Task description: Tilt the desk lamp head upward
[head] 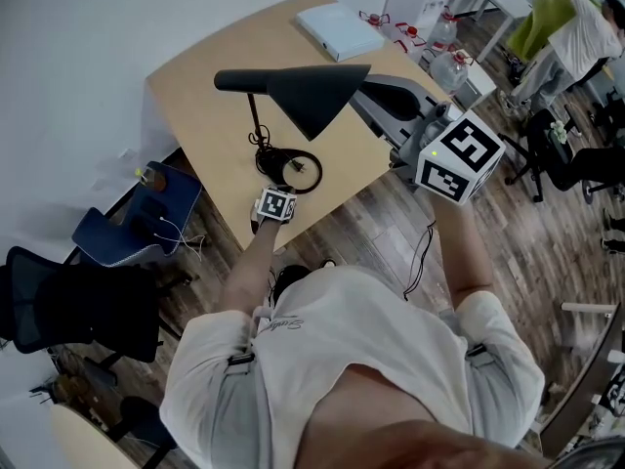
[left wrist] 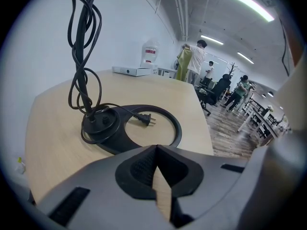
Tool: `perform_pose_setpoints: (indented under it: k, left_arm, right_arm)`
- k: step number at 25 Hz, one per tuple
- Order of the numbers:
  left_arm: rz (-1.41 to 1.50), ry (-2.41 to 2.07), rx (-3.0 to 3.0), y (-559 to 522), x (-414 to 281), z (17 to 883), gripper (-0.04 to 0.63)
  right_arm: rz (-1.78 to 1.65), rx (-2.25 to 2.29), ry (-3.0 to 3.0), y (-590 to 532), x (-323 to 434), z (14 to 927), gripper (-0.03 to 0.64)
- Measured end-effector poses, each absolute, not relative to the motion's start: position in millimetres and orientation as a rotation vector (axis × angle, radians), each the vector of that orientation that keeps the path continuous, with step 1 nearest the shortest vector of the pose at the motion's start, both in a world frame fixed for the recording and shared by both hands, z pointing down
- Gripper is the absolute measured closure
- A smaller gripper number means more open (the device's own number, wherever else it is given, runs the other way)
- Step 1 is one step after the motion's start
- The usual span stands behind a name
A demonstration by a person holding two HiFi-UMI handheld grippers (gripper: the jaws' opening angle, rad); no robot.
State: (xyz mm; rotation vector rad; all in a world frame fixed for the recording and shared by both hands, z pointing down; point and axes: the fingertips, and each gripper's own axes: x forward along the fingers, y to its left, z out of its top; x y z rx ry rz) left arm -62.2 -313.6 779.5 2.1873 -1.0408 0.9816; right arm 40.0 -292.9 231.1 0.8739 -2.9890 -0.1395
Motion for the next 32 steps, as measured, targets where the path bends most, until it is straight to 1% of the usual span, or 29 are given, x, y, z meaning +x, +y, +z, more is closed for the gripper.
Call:
perform_pose_setpoints:
  k: [3,7,11,13,20,25,29,32]
  left_arm:
    - [0.963,-1.06,2.18,-314,-63,779,0.581]
    - [0.881,-1.069,2.163,-314,-64,779,0.581]
    - [0.995,-1.083,2.222,-315,-61,776,0.581]
    - [0.988,-1.098,2.204,-314,-63,775,0.581]
    - [0.807,-1.181,2.234,-292,-73,744,0.581]
    - [0.661,-1.203,2.278,-266,-77,699,0.581]
    - [0.596,-1.225,2.388,-249,-79,637,0.581]
    - [0.496,-1.233,2.431,-230,-80,588,0.581]
  right_arm:
    - [-0.178,0.874,-2.985,-290,41,233,0.621]
    - [-0.132,0.856,-2.972,-291,41,251,0.621]
    - [-0.055,0.872,-2.95,-294,45,276,0.621]
    - [-0.03,0.898,-2.941,-294,49,288,0.621]
    - [0.047,1.033,-2.854,-291,76,340,0.621]
    - [0.105,1.101,-2.788,-276,82,380,0.621]
    - [0.109,1.157,-2.775,-253,72,396,0.621]
    - [0.132,1.156,-2.781,-230,56,406,0.621]
